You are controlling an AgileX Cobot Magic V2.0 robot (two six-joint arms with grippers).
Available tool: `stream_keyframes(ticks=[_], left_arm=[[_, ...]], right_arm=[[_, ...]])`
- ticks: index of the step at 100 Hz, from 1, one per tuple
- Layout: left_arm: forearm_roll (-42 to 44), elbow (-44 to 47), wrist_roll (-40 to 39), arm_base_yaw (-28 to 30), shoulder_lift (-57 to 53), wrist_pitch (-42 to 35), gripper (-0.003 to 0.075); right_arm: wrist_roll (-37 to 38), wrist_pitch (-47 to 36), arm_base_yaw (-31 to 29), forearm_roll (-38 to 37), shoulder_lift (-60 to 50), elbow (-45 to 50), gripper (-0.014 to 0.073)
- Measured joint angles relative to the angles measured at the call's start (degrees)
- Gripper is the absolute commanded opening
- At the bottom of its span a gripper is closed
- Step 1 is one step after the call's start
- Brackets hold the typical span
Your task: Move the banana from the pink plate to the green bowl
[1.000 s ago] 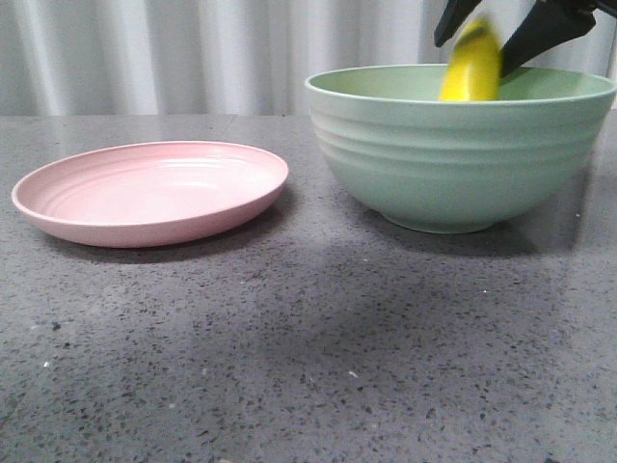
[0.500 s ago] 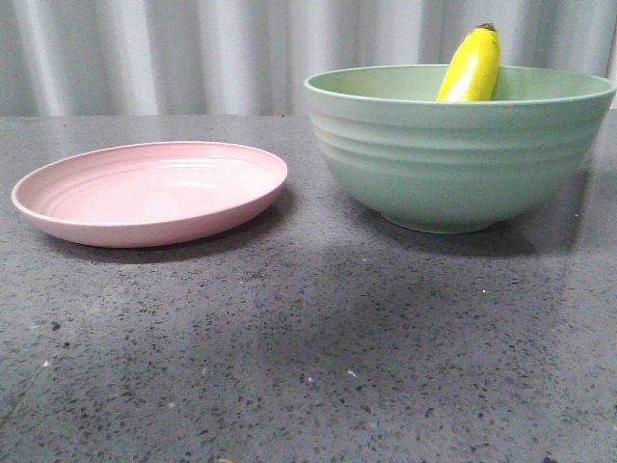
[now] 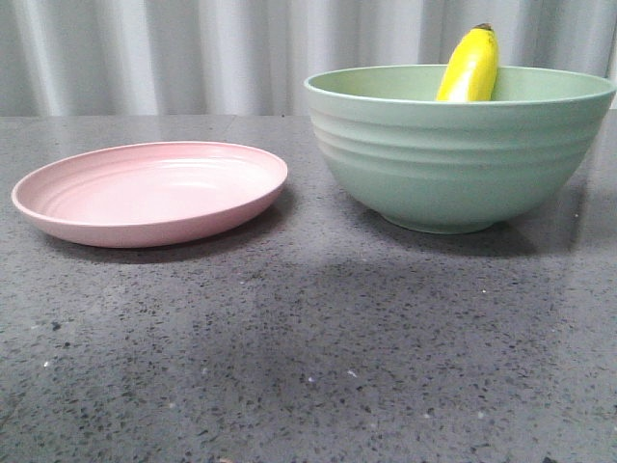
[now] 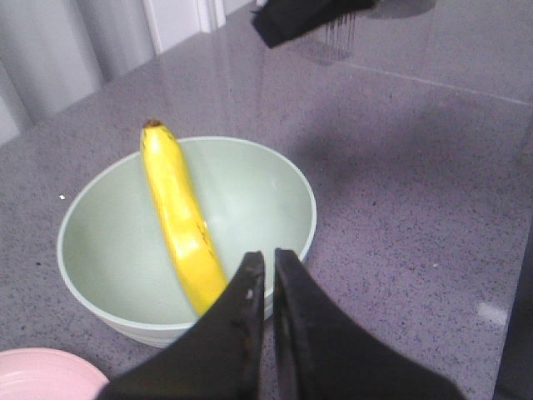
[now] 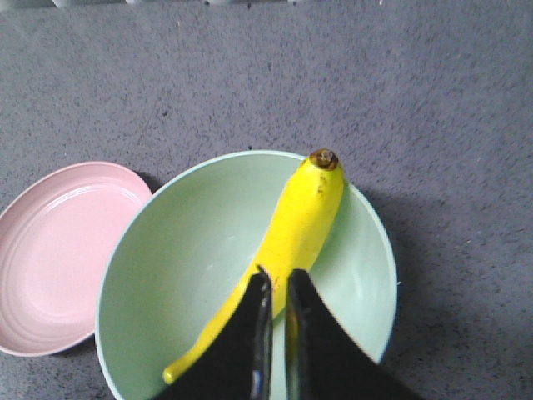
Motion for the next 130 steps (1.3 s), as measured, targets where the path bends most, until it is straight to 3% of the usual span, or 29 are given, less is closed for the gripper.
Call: stream_keyframes(ticks=[48, 71, 95, 130], left_arm=[[1.6, 20.1, 0.0, 0.0, -19.2, -13.9, -0.002], [1.6, 31.1, 0.0, 0.0, -29.2, -17.3, -0.002], [1.7, 38.7, 0.0, 0.0, -37.7, -19.4, -0.002], [1.7, 39.6, 0.0, 0.0, -40.1, -19.9, -0.002]], right_arm=[[-5.0, -19.7, 0.0, -0.1, -28.5, 29.9, -0.0069], [-6.1, -24.0, 0.0, -0.1, -39.5, 41.0, -0.0069], [-6.2, -25.6, 0.0, -0.1, -48.8, 46.5, -0.0069], [-6.3, -20.8, 0.0, -0.1, -51.0, 46.8, -0.0069]])
